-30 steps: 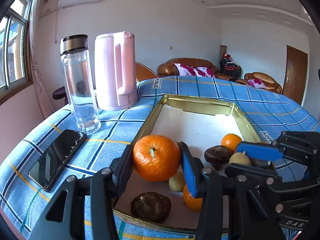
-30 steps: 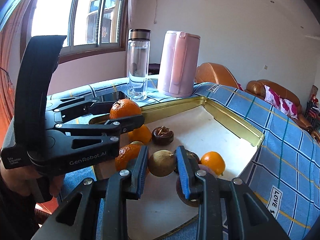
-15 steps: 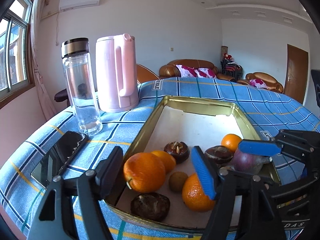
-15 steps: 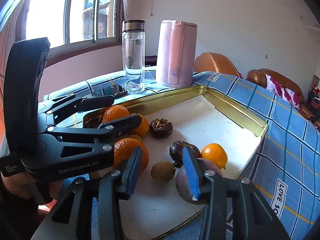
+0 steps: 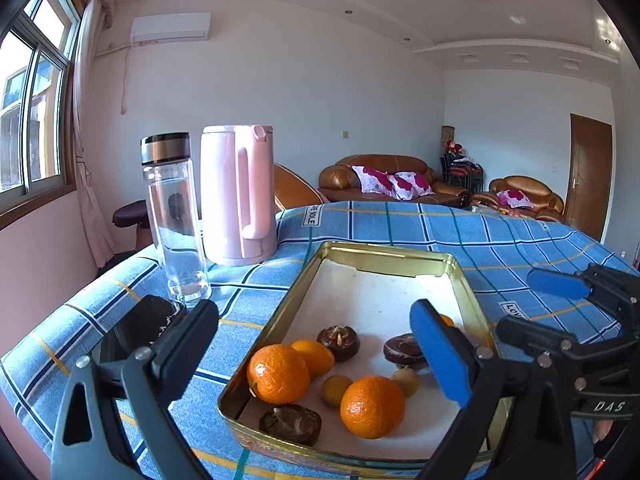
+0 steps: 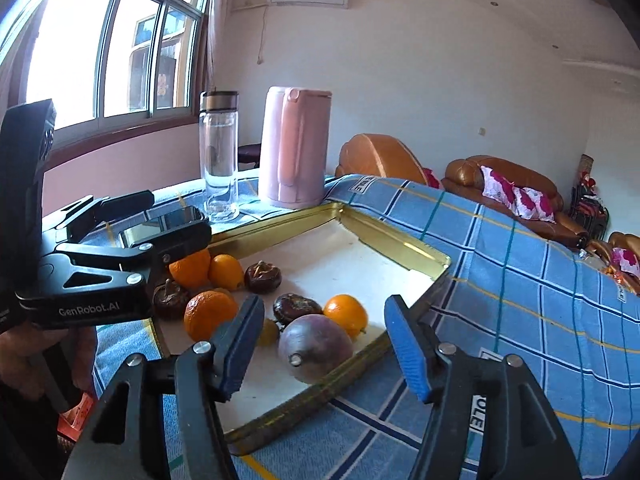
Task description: Organize fruits
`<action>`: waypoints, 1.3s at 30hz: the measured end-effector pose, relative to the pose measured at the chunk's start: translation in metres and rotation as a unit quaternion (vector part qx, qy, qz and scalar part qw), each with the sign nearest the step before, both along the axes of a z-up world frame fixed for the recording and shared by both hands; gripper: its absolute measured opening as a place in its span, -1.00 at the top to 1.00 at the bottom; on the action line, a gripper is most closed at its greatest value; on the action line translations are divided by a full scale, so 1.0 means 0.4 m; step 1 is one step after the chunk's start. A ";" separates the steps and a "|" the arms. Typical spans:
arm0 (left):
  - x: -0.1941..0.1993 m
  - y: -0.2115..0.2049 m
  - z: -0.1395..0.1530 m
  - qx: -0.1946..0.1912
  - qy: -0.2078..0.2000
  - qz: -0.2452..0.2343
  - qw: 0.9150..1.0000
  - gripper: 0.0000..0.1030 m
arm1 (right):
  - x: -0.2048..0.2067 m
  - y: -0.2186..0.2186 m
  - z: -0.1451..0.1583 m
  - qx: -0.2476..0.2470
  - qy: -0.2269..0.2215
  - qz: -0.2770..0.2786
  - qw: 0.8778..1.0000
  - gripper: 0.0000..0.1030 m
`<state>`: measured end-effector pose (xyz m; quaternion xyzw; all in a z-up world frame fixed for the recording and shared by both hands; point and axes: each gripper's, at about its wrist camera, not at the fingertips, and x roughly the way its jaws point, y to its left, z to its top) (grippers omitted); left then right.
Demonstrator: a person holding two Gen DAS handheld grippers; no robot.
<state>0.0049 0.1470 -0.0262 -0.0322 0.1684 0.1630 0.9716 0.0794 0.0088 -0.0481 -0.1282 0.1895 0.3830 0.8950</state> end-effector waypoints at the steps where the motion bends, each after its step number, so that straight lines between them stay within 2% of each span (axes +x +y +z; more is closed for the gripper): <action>1: -0.001 -0.004 0.004 0.002 -0.003 0.000 1.000 -0.98 | -0.004 -0.014 0.012 0.008 -0.010 -0.010 1.000 -0.38; 5: 0.000 -0.020 0.016 0.009 -0.005 -0.001 1.000 -1.00 | -0.014 -0.056 0.044 0.034 -0.033 -0.032 0.998 -0.55; 8: 0.003 -0.033 0.021 0.014 -0.004 -0.004 1.000 -1.00 | -0.017 -0.068 0.050 0.040 -0.040 -0.042 0.998 -0.57; 39: -0.001 -0.098 0.032 0.047 -0.003 -0.020 0.999 -1.00 | -0.034 -0.123 0.052 0.052 -0.047 -0.054 0.996 -0.59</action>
